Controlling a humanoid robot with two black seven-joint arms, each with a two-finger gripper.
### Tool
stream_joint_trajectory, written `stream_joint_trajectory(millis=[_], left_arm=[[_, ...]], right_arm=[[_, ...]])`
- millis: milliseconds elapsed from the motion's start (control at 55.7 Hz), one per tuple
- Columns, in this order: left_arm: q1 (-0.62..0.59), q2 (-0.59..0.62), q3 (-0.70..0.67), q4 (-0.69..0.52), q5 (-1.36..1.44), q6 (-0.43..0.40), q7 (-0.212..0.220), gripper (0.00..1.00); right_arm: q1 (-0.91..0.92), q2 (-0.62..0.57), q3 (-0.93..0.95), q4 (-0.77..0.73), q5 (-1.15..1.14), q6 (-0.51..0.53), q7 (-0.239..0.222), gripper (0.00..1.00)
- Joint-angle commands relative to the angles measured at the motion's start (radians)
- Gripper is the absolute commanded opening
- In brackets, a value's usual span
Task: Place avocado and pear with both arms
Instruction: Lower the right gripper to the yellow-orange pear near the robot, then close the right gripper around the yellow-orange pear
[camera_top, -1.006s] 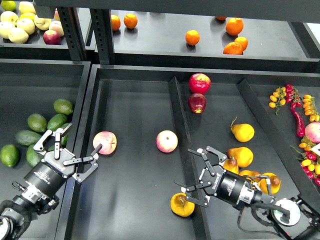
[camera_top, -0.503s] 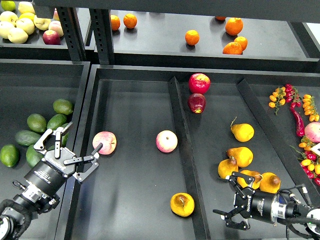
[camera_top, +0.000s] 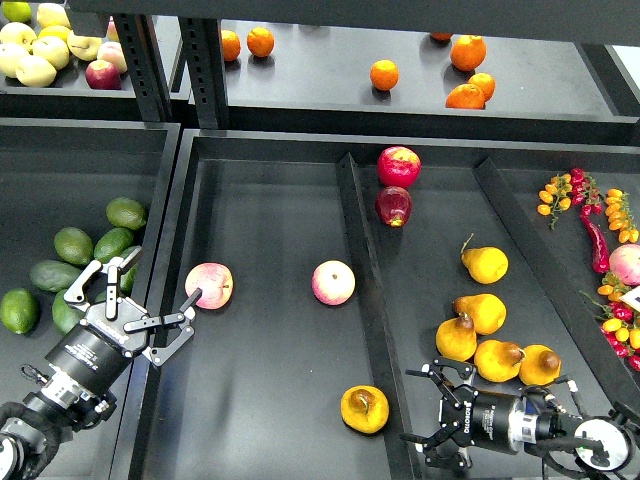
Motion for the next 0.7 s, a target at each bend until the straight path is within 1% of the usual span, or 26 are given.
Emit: stream_joint_trajectory(millis=[0,252,611,683], left_arm=[[0.0,0.0,0.005,0.0,0.002,0.0,0.0,0.99],[0.0,0.0,0.006,-0.001,0.0,0.0,0.0,0.99],[0.0,0.0,0.009,-0.001,0.0,0.0,0.0,0.99],[0.0,0.0,0.006,-0.001,0.0,0.0,0.0,0.99]], right_arm=[[0.002,0.033,0.0,-0.021,0.0,0.0,0.0,1.0],[0.003,0.073,0.0,-0.069,0.0,0.0,0.0,0.99],[0.006,0.12,0.008,-0.11,0.0,0.0,0.0,0.95],[0.008,0.136,0.008,-0.118,0.0,0.0,0.0,0.93]])
